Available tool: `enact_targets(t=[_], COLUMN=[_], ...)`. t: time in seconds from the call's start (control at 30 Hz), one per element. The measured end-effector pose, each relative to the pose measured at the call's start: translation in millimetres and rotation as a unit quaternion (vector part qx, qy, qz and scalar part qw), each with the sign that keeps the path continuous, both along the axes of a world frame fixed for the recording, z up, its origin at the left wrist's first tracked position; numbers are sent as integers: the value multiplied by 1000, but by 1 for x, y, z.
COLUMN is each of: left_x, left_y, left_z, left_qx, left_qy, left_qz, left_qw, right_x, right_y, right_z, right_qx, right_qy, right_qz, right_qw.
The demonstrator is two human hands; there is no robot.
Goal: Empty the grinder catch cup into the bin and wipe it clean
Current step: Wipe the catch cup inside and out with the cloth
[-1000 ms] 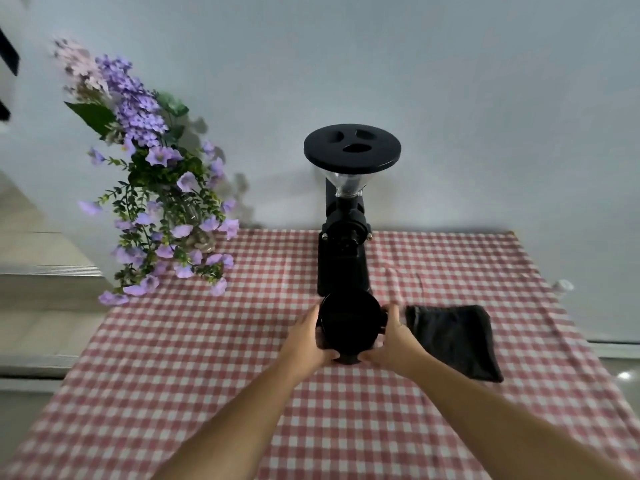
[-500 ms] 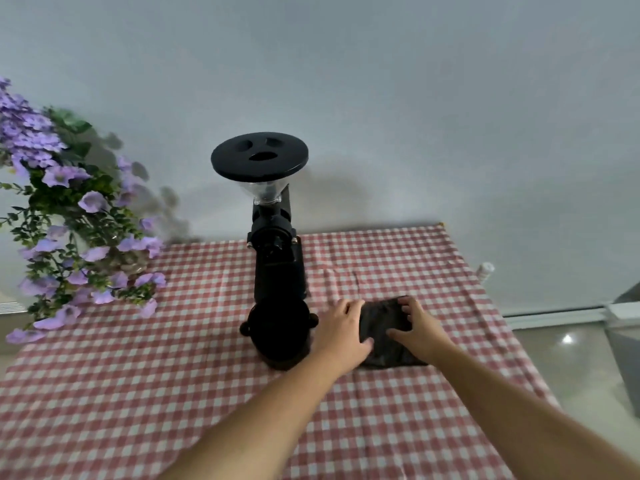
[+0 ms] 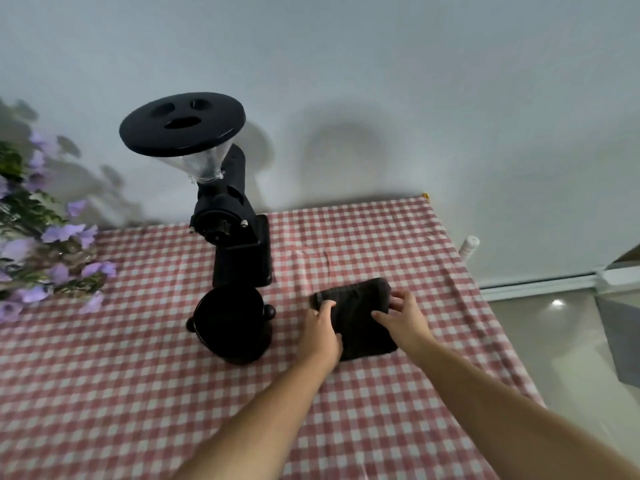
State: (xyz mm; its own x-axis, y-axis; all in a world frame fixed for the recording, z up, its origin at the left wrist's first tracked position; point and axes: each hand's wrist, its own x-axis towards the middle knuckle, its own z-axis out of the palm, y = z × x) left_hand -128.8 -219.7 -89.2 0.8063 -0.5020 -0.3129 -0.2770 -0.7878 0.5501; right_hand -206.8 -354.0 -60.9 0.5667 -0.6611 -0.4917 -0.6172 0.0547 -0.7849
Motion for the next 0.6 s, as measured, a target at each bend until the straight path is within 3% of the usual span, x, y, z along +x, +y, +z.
enact_targets(t=[0.23, 0.37, 0.6], left_x=[-3, 2, 28], left_y=[2, 8, 43], left_z=[14, 41, 104], left_qx=[-91, -135, -190], left_qy=[12, -19, -90], left_qz=[19, 1, -33], left_qw=[996, 991, 977], right_x=[10, 15, 44], right_y=[-4, -7, 13], right_z=[6, 32, 108], right_qx=[60, 56, -85], right_qy=[76, -1, -132], right_qz=[1, -29, -26], right_qw=[995, 998, 987])
